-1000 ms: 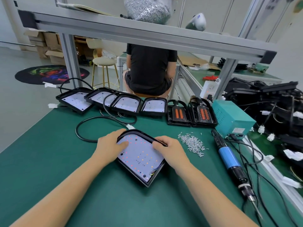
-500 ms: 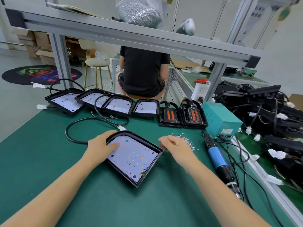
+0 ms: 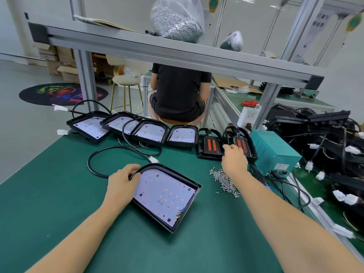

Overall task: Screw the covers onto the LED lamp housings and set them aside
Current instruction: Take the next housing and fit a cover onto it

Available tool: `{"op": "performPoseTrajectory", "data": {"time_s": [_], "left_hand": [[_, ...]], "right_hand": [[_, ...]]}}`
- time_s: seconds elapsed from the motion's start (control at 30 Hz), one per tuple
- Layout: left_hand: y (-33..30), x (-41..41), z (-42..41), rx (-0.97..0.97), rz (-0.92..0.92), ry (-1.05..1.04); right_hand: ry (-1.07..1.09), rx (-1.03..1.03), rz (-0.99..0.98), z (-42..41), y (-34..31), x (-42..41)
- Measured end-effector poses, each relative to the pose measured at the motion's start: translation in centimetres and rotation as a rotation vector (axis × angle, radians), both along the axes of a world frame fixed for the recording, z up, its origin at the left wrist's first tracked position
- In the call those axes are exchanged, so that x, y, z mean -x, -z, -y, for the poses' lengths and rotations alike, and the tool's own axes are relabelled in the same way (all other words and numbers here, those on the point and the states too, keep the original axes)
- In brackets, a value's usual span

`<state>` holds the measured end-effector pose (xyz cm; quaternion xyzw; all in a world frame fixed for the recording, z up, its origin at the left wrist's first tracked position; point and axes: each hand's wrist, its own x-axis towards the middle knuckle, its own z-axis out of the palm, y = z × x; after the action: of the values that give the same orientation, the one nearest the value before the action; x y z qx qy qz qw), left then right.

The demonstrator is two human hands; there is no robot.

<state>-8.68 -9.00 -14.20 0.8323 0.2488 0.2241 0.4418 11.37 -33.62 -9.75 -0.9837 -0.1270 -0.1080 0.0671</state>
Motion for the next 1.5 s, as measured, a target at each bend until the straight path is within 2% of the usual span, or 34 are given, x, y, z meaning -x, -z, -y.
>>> {"op": "performPoseTrajectory", "data": {"time_s": [0.13, 0.4, 0.57, 0.67, 0.8, 0.97, 1.07, 1.23, 1.37, 1.5], "left_hand": [[0.0, -0.1, 0.1, 0.001, 0.002, -0.006], [-0.3, 0.0, 0.2, 0.015, -0.006, -0.014], [-0.2, 0.0, 0.2, 0.052, -0.005, -0.018], [-0.1, -0.1, 0.1, 0.068, -0.005, -0.026], [0.1, -0.3, -0.1, 0.080, -0.001, -0.030], [0.2, -0.4, -0.2, 0.056, 0.006, -0.038], [0.4, -0.5, -0.2, 0.054, 0.006, -0.038], [0.5, -0.7, -0.4, 0.129, 0.037, -0.030], [0.4, -0.8, -0.6, 0.287, 0.072, -0.023], [0.2, -0.9, -0.9, 0.417, 0.148, -0.039]], "right_hand": [[0.072, -0.012, -0.105, 1.3, 0.3, -1.3], [-0.039, 0.079, -0.172, 1.5, -0.3, -2.9], [-0.028, 0.110, -0.249, 0.9, -0.7, -3.7], [-0.002, 0.048, -0.151, 0.7, -0.6, -3.8], [0.031, -0.005, 0.116, 1.5, -0.9, -3.8], [0.008, -0.260, 0.267, 2.3, -2.5, -3.8], [-0.118, -0.394, 0.360, 2.1, -3.5, -2.0], [-0.602, -0.489, 0.556, 0.1, -3.8, 6.1], [-0.878, -0.489, 0.522, -1.3, -2.2, 13.4], [-1.010, -0.377, 0.450, -1.2, -0.3, 17.3]]}}
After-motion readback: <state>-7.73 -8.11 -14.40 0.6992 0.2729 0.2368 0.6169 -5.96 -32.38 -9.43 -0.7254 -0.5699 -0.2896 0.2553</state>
